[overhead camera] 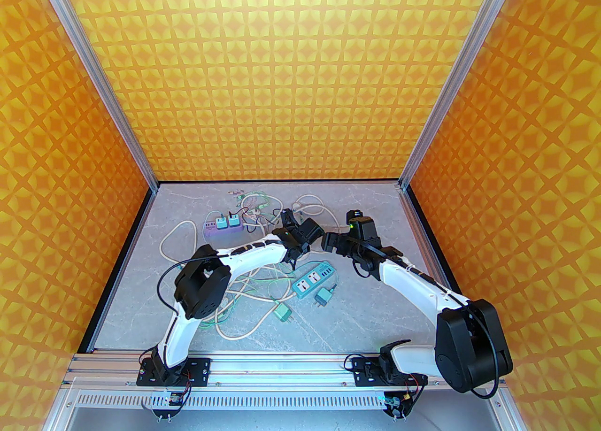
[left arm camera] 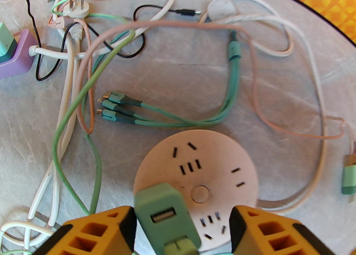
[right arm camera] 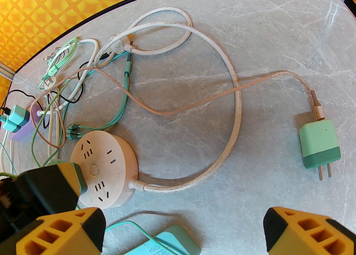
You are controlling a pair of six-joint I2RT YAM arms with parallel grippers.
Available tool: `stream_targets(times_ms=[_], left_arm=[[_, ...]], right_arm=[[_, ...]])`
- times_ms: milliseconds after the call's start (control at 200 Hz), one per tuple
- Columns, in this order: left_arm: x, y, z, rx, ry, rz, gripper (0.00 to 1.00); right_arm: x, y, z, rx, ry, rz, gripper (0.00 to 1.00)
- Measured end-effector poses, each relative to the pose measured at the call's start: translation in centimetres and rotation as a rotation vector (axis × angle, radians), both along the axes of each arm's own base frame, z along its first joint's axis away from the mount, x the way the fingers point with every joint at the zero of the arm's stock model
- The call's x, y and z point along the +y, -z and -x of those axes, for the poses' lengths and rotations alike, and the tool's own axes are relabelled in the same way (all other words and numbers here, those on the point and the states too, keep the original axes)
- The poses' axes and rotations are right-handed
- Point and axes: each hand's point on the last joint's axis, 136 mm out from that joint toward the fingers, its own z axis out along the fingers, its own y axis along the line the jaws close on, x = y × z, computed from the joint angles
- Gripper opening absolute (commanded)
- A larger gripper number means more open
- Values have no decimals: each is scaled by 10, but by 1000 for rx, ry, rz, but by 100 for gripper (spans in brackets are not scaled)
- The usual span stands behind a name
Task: Pull the plug off the socket
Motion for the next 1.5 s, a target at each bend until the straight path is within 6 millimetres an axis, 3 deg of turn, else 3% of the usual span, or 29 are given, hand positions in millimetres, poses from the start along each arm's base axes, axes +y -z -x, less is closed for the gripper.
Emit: stream_targets(times_ms=[135,345,545,600,710,770,815,1075,1250,1500], left_arm=[[4,10,0,17,-5,-29,56],[9,12,-6,20,-8,-71,38],[15,11,-11,8,29,-128,33],[16,11,-13,8,45,-142,32],[18,13,-17,0,80,-166,32],[17,13,-20,-10,96,-168,32],[17,13,-21,-16,106,-168,32],[13,13,-26,-18,157,-166,32],[13,13,-28,-11,184,-165,32],[14,13,-31,-6,201,-164,32]], right_arm=[[0,0,-1,-4,0,-1,99],[4,1,0,-3,-17,-18,98],[20,-5,1,-13,-83,-87,98],[27,-8,0,-22,-108,-120,83],[46,-11,-4,-30,-161,-219,32],[57,-7,-7,-17,-184,-277,15],[63,-1,-9,3,-192,-312,9],[100,48,-14,170,-213,-468,0],[121,56,-29,207,-221,-540,0],[131,67,-51,248,-197,-584,0]])
